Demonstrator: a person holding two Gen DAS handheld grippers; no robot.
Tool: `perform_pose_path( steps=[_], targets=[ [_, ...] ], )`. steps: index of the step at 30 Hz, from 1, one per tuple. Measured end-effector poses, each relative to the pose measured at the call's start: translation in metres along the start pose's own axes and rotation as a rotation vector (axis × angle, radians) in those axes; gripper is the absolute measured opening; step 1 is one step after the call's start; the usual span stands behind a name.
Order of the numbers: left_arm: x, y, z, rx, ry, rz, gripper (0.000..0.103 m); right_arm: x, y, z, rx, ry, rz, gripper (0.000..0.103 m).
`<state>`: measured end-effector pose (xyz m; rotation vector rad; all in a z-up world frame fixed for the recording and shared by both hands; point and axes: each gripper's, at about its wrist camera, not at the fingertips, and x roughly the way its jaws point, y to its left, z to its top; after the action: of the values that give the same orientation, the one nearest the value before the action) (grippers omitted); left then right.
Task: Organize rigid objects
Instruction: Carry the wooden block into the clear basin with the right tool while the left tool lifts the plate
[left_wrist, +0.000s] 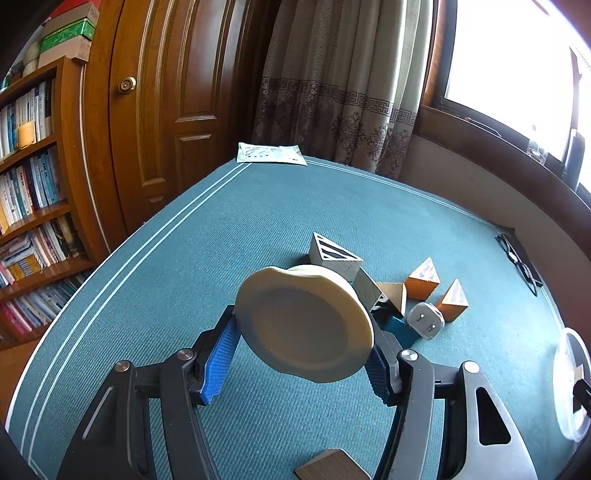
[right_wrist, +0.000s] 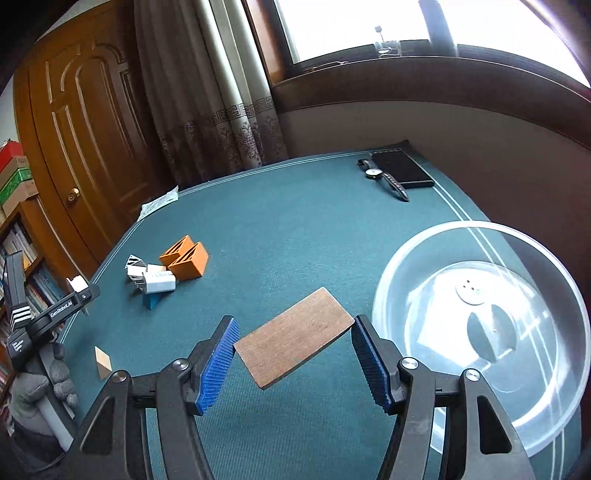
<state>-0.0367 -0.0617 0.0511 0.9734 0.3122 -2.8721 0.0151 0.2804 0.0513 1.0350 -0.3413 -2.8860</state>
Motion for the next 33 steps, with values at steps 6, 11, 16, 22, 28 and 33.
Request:
perform_pose_path(
  steps=[6,11,16,22,28,33],
  targets=[
    [-0.011,-0.018,0.0,0.032,-0.007,-0.025,0.063,-0.014,-0.029,-0.006,0.042,-0.012,-0.078,0.066],
    [-0.02,-0.033,0.002,0.063,-0.018,-0.042,0.063,-0.025,-0.052,-0.011,0.066,-0.017,-0.132,0.066],
    [-0.027,-0.052,0.002,0.098,-0.024,-0.059,0.063,-0.035,-0.075,-0.016,0.09,-0.022,-0.176,0.066],
    [-0.032,-0.075,0.0,0.142,-0.023,-0.083,0.063,-0.044,-0.102,-0.021,0.131,-0.031,-0.228,0.066],
    [-0.037,-0.099,-0.001,0.186,-0.02,-0.113,0.063,-0.049,-0.122,-0.022,0.167,-0.042,-0.272,0.067],
    [-0.04,-0.117,-0.006,0.218,-0.013,-0.139,0.063,-0.05,-0.13,-0.024,0.185,-0.046,-0.277,0.071]
  ],
)
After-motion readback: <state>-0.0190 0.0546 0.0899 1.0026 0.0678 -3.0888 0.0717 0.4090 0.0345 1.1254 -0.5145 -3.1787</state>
